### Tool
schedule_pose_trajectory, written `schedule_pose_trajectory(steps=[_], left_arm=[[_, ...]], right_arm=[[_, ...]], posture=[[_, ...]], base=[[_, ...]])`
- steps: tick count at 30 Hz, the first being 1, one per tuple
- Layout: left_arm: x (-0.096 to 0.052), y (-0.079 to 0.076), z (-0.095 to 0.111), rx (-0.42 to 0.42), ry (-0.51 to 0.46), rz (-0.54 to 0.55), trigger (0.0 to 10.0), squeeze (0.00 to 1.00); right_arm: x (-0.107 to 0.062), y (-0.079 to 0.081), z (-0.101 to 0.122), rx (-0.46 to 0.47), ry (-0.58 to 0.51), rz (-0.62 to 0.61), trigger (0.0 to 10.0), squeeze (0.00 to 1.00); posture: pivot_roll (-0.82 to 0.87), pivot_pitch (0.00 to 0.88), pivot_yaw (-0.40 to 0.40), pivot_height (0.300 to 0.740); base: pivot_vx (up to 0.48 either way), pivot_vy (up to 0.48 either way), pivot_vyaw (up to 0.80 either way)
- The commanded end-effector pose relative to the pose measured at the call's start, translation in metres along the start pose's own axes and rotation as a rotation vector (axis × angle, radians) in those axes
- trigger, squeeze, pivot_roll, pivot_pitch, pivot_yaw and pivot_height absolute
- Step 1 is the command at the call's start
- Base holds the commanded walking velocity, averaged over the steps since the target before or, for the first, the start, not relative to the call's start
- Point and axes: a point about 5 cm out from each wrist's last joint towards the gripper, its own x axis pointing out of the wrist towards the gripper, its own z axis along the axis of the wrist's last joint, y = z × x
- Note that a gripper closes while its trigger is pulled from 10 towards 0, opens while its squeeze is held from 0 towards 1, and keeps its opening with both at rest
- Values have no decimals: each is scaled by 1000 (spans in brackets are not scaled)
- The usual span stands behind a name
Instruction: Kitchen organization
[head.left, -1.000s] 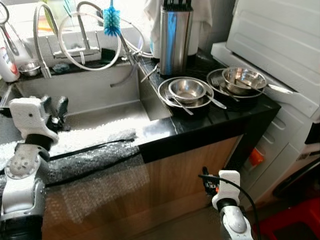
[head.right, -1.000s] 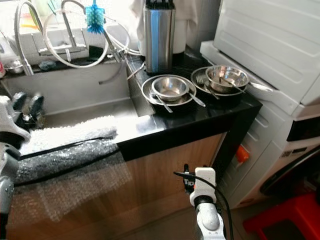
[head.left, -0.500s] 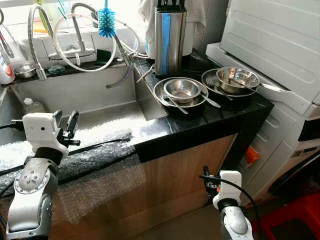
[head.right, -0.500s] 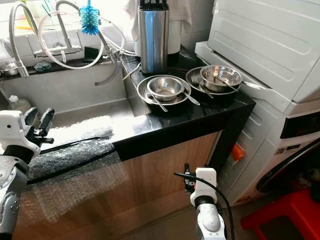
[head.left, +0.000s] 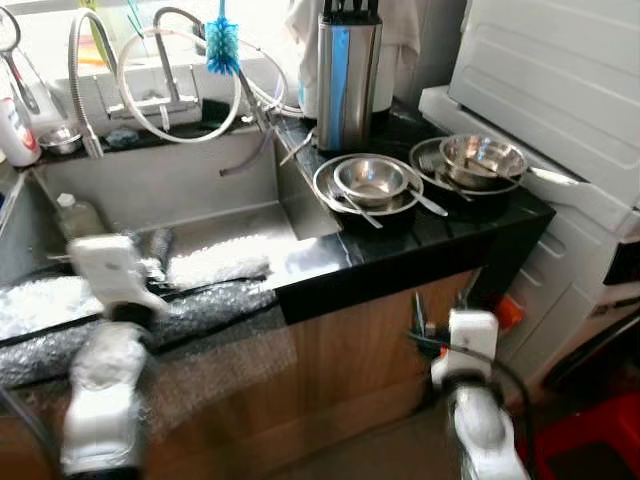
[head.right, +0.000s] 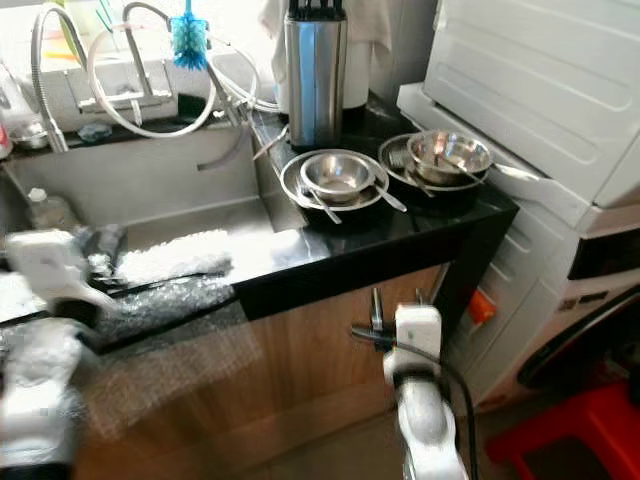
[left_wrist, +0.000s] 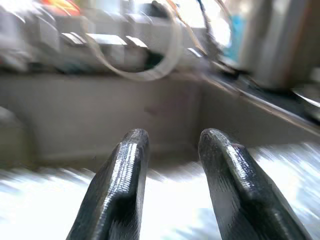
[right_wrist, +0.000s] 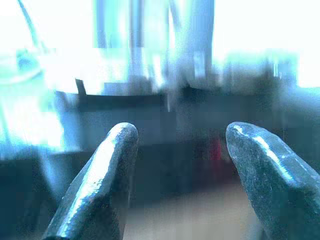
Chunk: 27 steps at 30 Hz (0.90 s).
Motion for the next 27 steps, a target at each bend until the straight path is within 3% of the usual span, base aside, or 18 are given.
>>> schedule_pose_trajectory(steps=[1, 11, 19, 27], left_arm=[[6, -2, 7, 14, -50, -1, 10000, 0], [7, -4, 6, 9, -49, 1, 10000, 0], [19, 0, 4, 49, -102, 12, 10000, 0], [27, 4, 5, 56, -129, 27, 10000, 0]], right_arm=[[-3, 1, -1, -2, 7, -3, 10000, 0], [-2, 0, 2, -2, -3, -6, 10000, 0], [-2, 0, 8, 10, -3, -21, 10000, 0], [-27, -15, -20, -36, 101, -78, 10000, 0]], posture=[[-134, 0, -8, 740], [-134, 0, -10, 740], [-135, 0, -9, 740], [-146, 0, -5, 740]], base=[[0, 0, 0], [0, 0, 0], [0, 0, 0], [0, 0, 0]])
